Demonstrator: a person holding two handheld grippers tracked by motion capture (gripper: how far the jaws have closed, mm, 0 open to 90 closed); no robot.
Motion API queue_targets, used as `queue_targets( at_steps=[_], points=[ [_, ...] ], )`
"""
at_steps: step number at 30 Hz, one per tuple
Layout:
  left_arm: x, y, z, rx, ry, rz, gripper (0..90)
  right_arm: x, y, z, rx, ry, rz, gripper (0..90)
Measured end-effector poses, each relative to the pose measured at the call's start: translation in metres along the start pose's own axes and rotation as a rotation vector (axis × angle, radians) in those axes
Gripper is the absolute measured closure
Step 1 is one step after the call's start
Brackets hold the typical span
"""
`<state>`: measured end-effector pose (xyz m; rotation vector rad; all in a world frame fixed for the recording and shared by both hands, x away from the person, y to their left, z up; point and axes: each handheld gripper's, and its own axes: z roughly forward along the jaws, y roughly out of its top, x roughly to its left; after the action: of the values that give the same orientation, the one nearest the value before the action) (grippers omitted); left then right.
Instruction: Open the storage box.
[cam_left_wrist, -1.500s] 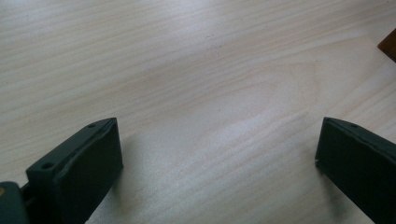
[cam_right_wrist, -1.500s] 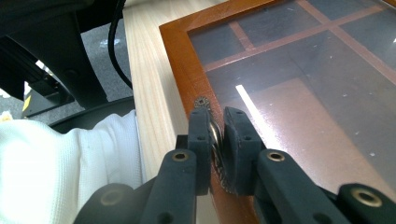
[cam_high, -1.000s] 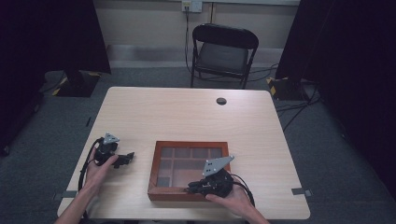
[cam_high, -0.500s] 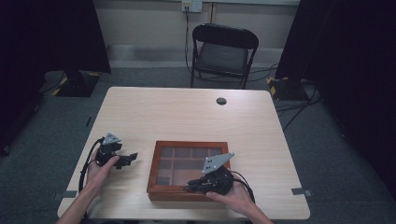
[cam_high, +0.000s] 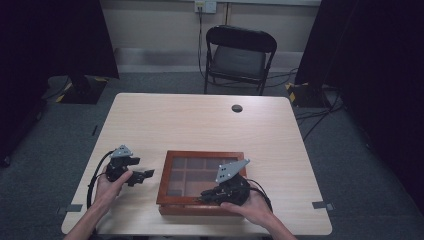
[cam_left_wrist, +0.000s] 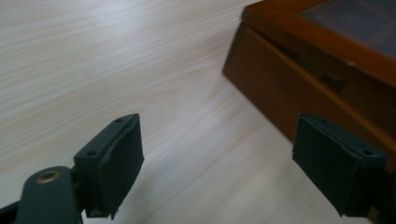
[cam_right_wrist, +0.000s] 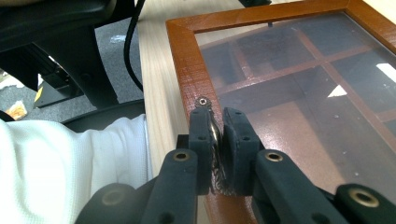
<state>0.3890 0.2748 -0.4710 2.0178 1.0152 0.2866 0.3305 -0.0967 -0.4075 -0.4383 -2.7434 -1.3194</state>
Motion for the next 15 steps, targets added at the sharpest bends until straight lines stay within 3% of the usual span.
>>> queue_targets(
  at_steps=[5,13,15],
  points=[
    [-0.007,0.001,0.001,0.013,-0.014,0.022,16.2,-0.001,0.004,-0.003,-0.011,0.008,-0.003,82.8],
    [-0.026,0.005,-0.001,-0.017,-0.108,0.068,16.6,-0.001,0.011,-0.009,-0.012,-0.001,-0.011,82.8],
    [-0.031,0.006,-0.001,-0.018,-0.111,0.090,18.0,-0.001,0.013,-0.010,-0.008,-0.004,-0.012,82.8]
  ],
)
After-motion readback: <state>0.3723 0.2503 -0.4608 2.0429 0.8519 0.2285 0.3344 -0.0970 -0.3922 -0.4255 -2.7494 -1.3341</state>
